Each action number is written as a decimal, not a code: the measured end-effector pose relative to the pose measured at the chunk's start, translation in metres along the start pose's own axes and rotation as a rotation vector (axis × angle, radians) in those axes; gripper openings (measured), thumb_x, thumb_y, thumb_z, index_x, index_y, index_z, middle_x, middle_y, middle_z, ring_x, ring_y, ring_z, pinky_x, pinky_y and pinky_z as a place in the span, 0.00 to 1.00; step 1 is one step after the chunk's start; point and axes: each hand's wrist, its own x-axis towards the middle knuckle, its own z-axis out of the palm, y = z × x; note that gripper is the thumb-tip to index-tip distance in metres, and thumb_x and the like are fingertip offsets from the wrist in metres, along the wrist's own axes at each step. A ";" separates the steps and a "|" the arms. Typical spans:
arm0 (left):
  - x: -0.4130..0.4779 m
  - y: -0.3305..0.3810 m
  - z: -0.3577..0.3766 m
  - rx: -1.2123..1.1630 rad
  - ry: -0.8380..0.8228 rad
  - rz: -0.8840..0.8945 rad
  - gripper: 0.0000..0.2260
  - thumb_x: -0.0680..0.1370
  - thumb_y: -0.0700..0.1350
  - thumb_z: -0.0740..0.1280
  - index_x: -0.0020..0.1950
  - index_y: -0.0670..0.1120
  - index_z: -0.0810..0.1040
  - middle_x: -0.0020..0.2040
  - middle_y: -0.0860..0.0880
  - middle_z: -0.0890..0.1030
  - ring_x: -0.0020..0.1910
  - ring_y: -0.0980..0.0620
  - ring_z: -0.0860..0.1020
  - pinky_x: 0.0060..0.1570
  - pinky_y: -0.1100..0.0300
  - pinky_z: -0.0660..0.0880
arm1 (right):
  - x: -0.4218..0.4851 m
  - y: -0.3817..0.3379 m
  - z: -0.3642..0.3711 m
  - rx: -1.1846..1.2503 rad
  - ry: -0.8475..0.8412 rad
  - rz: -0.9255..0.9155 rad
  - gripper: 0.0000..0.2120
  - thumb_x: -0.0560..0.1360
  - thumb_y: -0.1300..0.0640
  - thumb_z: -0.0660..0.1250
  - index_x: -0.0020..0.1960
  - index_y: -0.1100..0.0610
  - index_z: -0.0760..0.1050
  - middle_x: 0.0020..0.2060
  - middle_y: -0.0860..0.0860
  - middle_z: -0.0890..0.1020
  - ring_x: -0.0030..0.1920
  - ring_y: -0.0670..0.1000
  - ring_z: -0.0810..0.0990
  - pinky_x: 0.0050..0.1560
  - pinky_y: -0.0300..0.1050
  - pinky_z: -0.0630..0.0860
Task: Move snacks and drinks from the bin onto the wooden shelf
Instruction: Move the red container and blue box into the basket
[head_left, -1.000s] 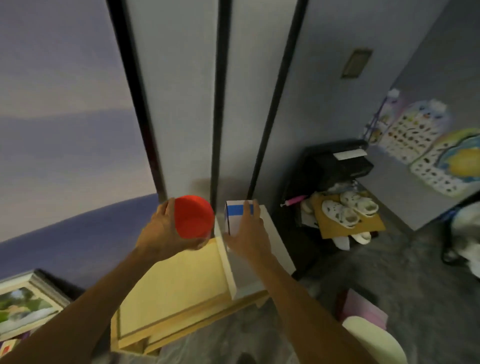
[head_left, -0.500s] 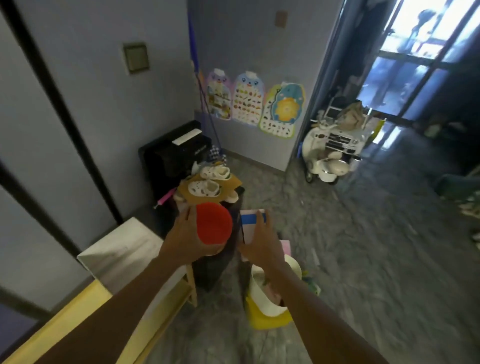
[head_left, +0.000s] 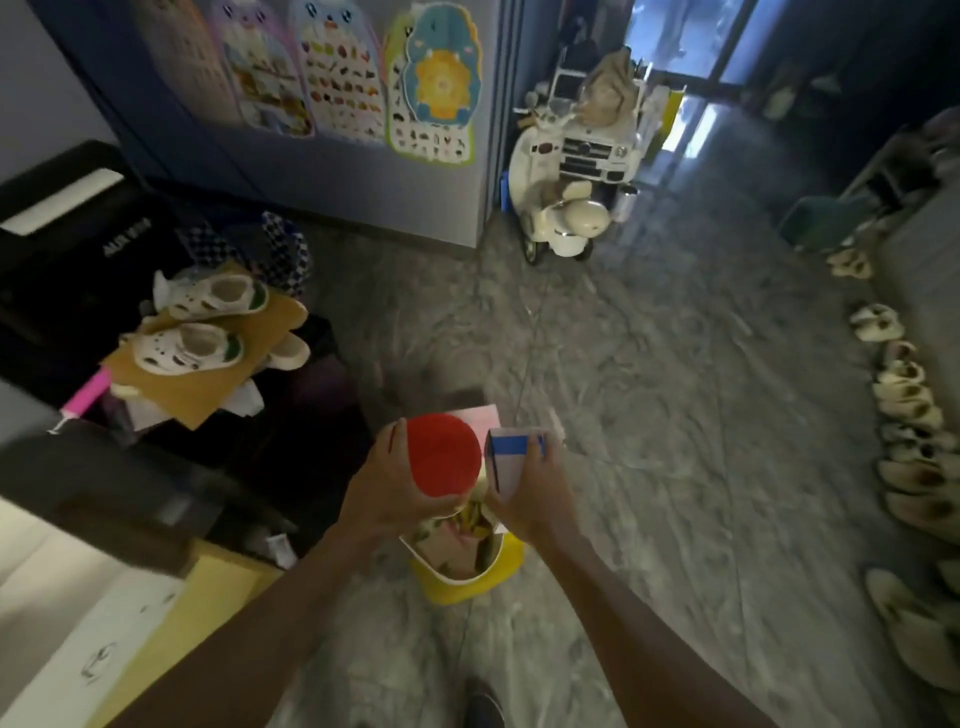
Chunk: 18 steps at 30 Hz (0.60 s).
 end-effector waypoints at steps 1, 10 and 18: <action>0.010 -0.007 0.015 0.005 -0.014 -0.006 0.69 0.53 0.82 0.73 0.84 0.48 0.52 0.81 0.49 0.62 0.75 0.46 0.72 0.67 0.47 0.76 | 0.007 0.010 0.015 0.004 -0.004 0.013 0.50 0.68 0.30 0.69 0.80 0.55 0.58 0.79 0.53 0.60 0.69 0.60 0.76 0.58 0.61 0.83; 0.081 -0.131 0.179 0.080 -0.095 -0.147 0.71 0.49 0.85 0.69 0.83 0.55 0.49 0.81 0.51 0.61 0.77 0.47 0.69 0.68 0.43 0.76 | 0.052 0.078 0.193 0.038 -0.102 0.128 0.53 0.71 0.30 0.71 0.83 0.59 0.55 0.82 0.56 0.57 0.70 0.61 0.74 0.63 0.52 0.79; 0.085 -0.197 0.239 0.100 -0.067 -0.087 0.67 0.52 0.87 0.68 0.83 0.58 0.51 0.79 0.54 0.66 0.75 0.49 0.72 0.67 0.45 0.78 | 0.042 0.103 0.257 0.094 -0.027 0.142 0.51 0.72 0.25 0.68 0.83 0.53 0.56 0.81 0.52 0.62 0.74 0.57 0.71 0.65 0.58 0.79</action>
